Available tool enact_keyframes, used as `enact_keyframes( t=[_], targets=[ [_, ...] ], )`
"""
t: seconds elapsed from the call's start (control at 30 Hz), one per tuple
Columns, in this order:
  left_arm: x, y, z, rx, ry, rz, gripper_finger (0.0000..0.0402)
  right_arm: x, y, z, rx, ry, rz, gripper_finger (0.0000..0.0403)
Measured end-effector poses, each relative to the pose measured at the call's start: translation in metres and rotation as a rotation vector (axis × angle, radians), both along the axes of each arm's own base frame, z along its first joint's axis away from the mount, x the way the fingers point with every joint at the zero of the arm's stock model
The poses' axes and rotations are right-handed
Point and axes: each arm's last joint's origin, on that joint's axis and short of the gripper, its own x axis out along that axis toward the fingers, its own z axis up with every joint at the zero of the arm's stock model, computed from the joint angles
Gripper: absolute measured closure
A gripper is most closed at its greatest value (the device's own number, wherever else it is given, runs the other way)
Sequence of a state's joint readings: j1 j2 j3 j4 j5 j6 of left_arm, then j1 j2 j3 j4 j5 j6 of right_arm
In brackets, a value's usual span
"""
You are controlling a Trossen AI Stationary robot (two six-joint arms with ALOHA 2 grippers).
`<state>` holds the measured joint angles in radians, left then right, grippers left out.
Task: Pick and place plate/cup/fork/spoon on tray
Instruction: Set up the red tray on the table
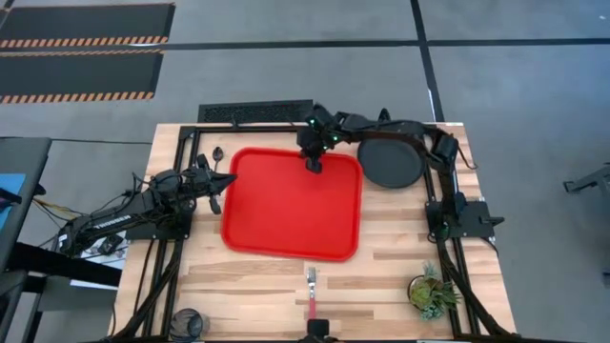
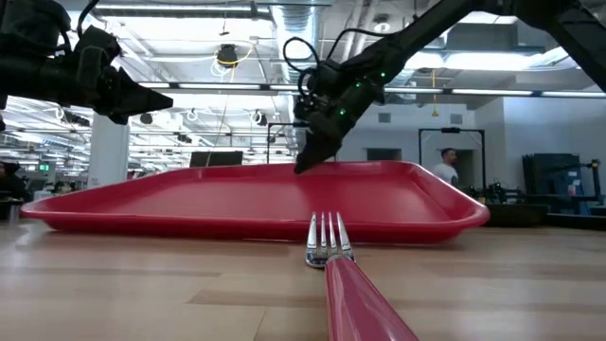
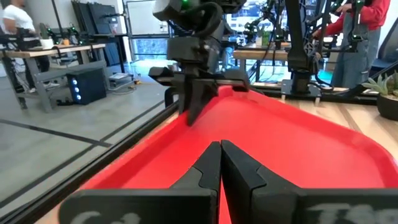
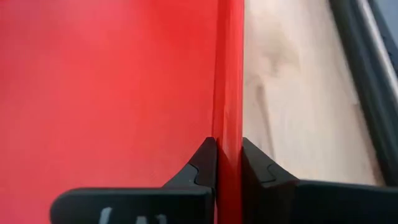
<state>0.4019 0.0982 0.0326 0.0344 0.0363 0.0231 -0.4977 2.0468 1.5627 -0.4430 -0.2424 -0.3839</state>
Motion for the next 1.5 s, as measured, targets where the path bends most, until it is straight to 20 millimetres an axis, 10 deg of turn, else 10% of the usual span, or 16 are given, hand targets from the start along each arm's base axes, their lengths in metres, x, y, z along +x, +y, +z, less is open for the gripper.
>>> enact_keyframes(
  t=[1.5],
  targets=[
    [0.0,0.0,-0.002,-0.001,0.024,-0.002,0.0401,-0.004,-0.005,-0.027,-0.008,0.0,0.166,0.0362]
  ],
)
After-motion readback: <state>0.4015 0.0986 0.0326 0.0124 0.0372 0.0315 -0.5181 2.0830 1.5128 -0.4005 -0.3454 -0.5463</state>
